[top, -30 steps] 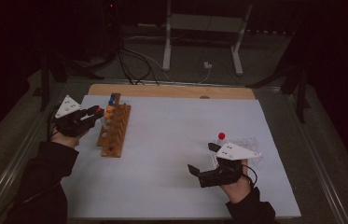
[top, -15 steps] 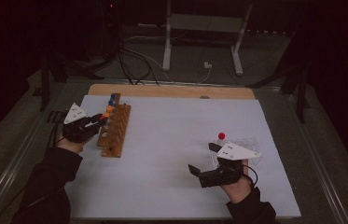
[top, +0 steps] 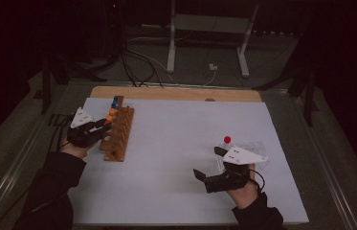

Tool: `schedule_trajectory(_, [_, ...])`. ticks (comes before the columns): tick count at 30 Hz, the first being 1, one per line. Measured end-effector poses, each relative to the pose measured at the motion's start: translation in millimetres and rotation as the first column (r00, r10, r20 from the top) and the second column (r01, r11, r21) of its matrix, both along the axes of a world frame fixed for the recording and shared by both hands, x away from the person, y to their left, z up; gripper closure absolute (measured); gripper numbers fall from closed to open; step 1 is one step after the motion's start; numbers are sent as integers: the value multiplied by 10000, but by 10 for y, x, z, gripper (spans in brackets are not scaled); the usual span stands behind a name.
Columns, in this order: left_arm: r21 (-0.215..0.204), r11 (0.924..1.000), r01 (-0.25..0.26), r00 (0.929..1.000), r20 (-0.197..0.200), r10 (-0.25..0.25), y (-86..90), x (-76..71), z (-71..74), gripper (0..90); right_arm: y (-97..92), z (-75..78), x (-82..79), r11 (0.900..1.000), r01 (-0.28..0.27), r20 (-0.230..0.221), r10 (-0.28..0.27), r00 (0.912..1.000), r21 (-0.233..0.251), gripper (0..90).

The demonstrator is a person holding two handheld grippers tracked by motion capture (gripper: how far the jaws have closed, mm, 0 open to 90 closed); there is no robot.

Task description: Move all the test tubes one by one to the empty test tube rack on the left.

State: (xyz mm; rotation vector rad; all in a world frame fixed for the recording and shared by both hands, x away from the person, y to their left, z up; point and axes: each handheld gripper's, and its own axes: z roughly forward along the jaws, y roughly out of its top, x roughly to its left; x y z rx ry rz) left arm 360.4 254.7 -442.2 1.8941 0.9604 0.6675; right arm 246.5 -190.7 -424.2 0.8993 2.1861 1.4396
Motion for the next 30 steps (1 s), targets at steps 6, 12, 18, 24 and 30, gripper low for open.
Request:
schedule_trajectory(6, [-541,9984,159,9996,240,-146,-21,-95,106,411,-40,30,2,9999,77,117,-78,9999,76,0])
schedule_trajectory(12, [-825,9932,819,9964,294,-797,-104,-275,161,157,-182,127,24,9985,505,425,-514,9978,226,0])
schedule_trajectory(18, [-966,9888,1140,9931,385,-1107,-222,-476,157,20,-439,210,77,9889,1425,653,-1449,9873,412,0])
schedule_trajectory(24, [-1262,9749,1835,9828,447,-1792,-323,-644,134,13,-671,185,153,9686,2463,668,-2480,9665,329,0])
schedule_trajectory(30, [-1274,9628,2381,9712,373,-2353,-439,-766,62,13,-752,-36,301,9557,2935,-61,-2937,9559,-211,34])
